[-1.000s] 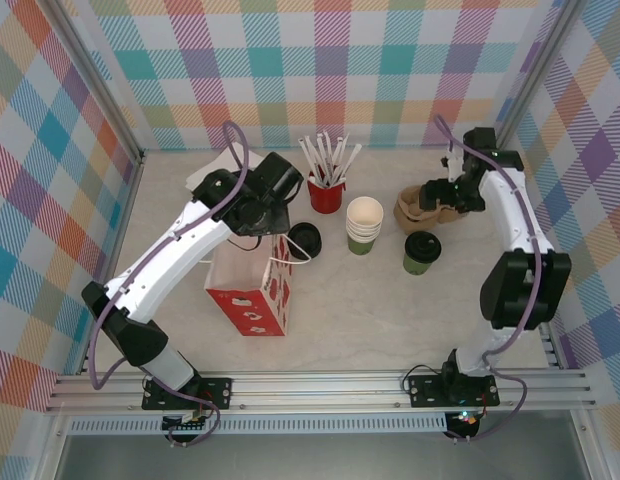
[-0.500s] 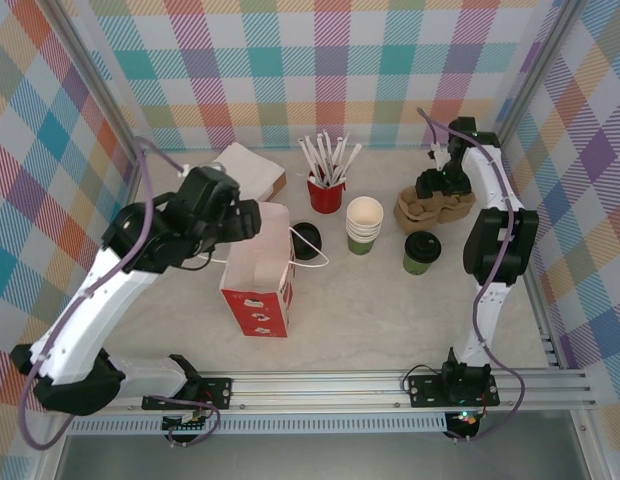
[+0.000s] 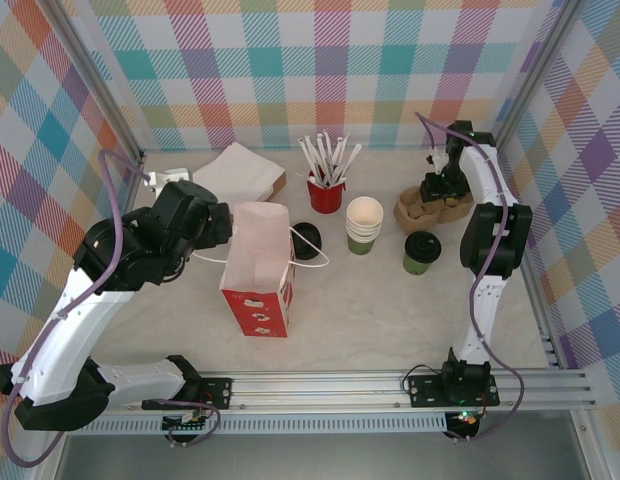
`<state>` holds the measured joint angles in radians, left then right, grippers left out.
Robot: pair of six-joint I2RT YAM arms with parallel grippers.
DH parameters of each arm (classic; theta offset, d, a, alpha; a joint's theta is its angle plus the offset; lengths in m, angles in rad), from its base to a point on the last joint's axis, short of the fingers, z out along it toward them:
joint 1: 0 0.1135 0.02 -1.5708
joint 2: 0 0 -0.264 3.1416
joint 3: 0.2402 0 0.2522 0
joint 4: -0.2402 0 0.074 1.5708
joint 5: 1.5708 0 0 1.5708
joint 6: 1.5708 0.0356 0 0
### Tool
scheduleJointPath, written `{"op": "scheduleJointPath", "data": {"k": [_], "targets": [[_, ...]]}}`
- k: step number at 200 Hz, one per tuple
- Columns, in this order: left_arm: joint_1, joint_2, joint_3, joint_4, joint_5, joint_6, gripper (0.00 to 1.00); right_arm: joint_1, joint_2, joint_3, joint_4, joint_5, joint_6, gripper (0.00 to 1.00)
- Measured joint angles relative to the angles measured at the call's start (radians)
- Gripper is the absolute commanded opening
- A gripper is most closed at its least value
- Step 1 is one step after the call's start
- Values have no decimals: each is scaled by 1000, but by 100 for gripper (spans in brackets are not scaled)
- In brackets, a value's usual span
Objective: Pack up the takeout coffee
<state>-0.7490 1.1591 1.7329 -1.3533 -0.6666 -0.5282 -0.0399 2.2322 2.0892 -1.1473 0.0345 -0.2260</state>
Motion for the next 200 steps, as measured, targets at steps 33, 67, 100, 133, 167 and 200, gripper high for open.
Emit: {"op": "scheduleJointPath", "data": {"k": [33, 67, 100, 133, 167, 200], "targets": [[0, 0, 7, -3, -13, 6, 99, 0, 0, 5, -5, 6, -1, 42], [0, 3, 7, -3, -16, 13, 99, 0, 0, 6, -6, 8, -2, 41], [0, 14, 22, -6, -16, 13, 100, -1, -6, 7, -17, 12, -2, 41], [0, 18, 32, -6, -5, 13, 100, -3, -29, 7, -29, 19, -4, 42], [0, 18, 32, -5, 15, 12, 100, -6, -82, 7, -37, 18, -4, 41], [0, 18, 26, -2, 33, 6, 100, -6, -94, 7, -44, 18, -5, 37]]}}
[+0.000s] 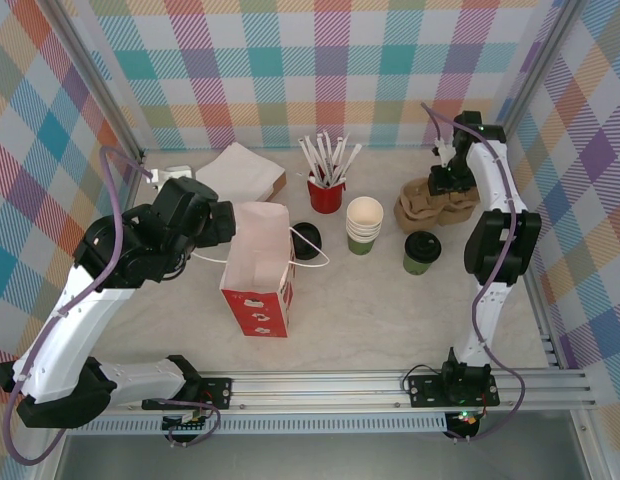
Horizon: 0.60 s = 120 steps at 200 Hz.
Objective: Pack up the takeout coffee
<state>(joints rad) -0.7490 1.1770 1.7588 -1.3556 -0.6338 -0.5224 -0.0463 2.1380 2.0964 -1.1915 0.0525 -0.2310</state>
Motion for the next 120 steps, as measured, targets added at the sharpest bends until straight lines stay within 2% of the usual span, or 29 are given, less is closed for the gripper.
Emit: {"op": "scheduleJointPath", "data": {"k": [23, 38, 80, 120], "targets": [[8, -4, -35, 7, 33, -10, 100, 0, -6, -1, -4, -3, 1, 37], [47, -18, -85, 30, 96, -19, 100, 0, -37, -18, -3, -12, 2, 37], [299, -125, -245, 101, 350, -46, 100, 0, -240, -120, 6, -82, 17, 37], [449, -201, -302, 137, 579, -45, 100, 0, -499, -301, 37, -241, 88, 36]]}}
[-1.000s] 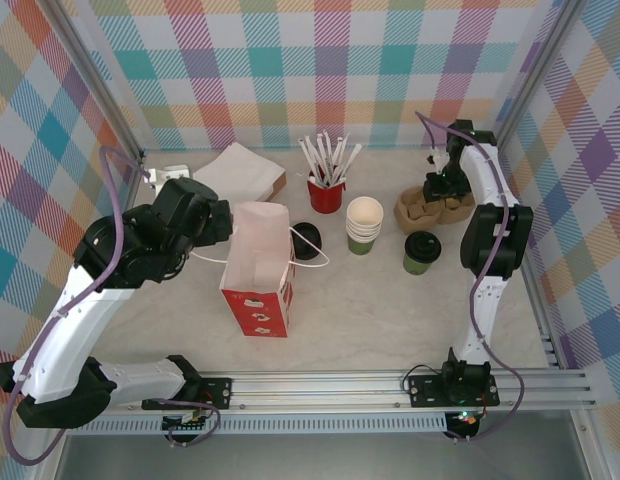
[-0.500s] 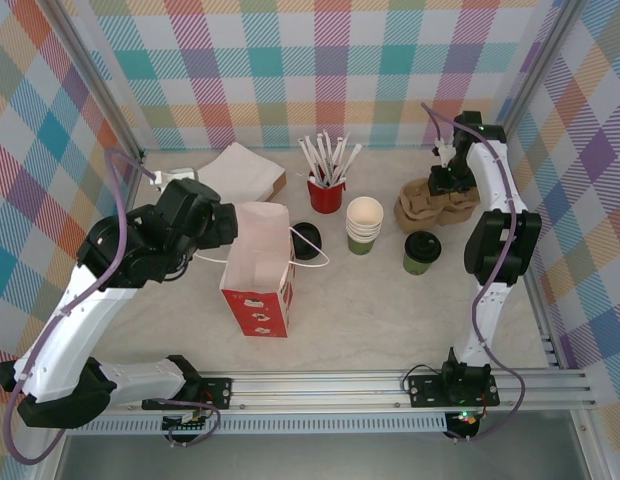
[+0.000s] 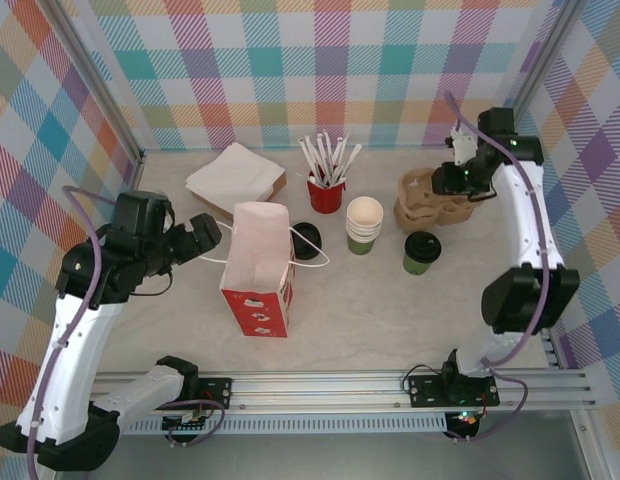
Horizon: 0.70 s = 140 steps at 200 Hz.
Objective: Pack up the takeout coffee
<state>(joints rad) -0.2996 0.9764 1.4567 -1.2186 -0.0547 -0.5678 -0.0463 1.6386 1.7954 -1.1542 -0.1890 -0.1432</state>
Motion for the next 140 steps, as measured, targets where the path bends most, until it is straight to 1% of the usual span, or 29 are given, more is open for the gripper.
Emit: {"op": "scheduleJointPath", "data": {"k": [18, 39, 60, 78, 105, 140], "targets": [[33, -18, -46, 23, 88, -1, 100, 2, -99, -83, 11, -93, 48, 36], [52, -31, -109, 49, 171, -12, 100, 26, -202, -150, 19, -192, 108, 36], [55, -43, -167, 74, 243, -19, 100, 83, -282, -179, 44, -292, 173, 36], [56, -57, -211, 100, 292, -23, 99, 154, -327, -182, 83, -375, 240, 36], [56, -76, -277, 137, 349, -27, 97, 292, -335, -172, 154, -458, 337, 36], [56, -80, -355, 169, 369, -19, 94, 476, -244, -83, 265, -528, 457, 36]]}}
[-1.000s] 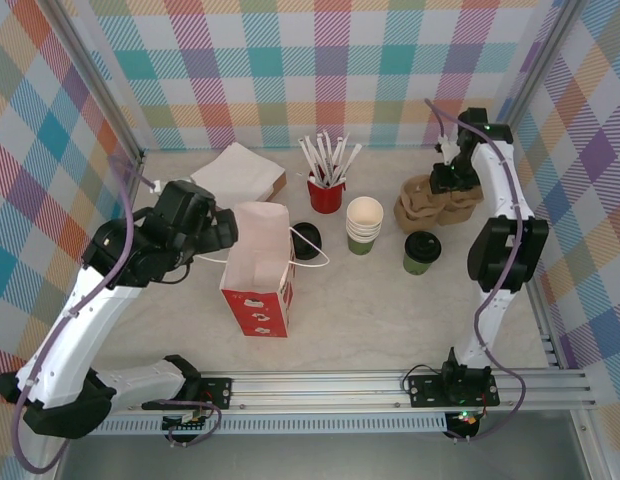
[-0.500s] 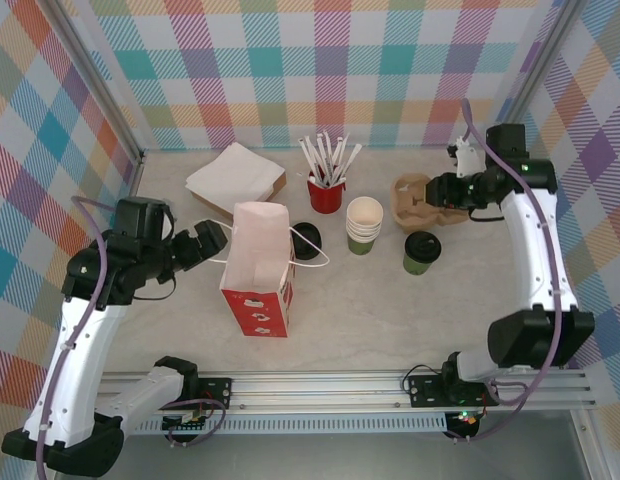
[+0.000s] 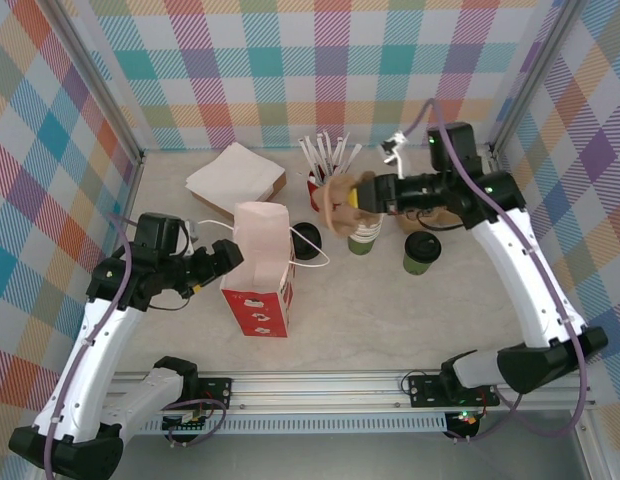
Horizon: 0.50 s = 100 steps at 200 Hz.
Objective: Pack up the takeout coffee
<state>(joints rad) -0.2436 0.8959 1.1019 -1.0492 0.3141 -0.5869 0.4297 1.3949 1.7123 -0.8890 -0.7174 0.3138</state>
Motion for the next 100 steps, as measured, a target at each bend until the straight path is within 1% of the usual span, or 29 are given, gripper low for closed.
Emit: {"op": "scheduleJointPath", "data": {"k": [22, 49, 81, 100], "targets": [[0, -1, -15, 7, 2, 5, 90, 109, 87, 90, 62, -21, 50, 36], [0, -12, -15, 9, -10, 11, 84, 215, 186, 176, 125, -44, 95, 36], [0, -21, -15, 8, -21, 20, 79, 301, 304, 256, 164, -64, 122, 35], [0, -21, -15, 8, -23, 27, 76, 332, 369, 295, 166, -70, 124, 35]]}}
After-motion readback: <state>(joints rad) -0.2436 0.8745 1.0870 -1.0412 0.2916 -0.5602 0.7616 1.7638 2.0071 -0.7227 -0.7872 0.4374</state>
